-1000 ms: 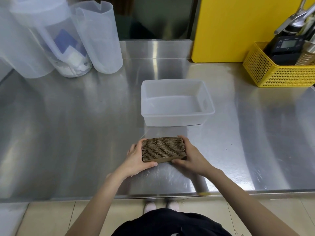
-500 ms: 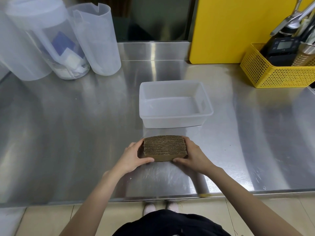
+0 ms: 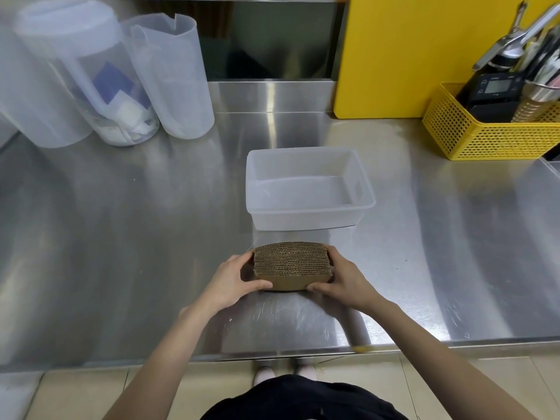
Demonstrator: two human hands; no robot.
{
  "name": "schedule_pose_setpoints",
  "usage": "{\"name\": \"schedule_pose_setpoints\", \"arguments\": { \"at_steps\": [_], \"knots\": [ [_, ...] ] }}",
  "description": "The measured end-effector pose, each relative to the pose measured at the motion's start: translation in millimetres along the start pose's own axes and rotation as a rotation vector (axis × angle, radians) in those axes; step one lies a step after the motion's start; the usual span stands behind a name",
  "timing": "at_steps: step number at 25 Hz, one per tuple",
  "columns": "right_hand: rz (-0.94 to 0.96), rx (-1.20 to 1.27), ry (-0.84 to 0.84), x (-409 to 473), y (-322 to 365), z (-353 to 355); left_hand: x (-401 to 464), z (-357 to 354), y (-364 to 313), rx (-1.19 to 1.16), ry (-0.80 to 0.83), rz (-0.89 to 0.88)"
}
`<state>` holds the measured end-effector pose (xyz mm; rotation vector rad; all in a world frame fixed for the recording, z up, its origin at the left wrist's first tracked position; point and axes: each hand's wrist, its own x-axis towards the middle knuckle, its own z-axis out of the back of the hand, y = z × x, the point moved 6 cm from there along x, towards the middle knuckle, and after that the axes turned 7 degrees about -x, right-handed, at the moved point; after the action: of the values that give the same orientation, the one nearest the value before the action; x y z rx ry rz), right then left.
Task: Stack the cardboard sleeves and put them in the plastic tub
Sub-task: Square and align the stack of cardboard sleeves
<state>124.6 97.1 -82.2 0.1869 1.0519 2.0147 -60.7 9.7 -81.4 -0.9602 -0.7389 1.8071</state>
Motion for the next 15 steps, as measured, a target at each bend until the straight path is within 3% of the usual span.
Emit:
{"name": "schedule_pose_setpoints", "arguments": {
  "at_steps": [15],
  "knots": [
    [0.067, 0.094, -0.003, 28.5, 59.8, 69.9, 34.6, 66.9, -76.1, -0.100, -0.025, -0.178]
  ]
}}
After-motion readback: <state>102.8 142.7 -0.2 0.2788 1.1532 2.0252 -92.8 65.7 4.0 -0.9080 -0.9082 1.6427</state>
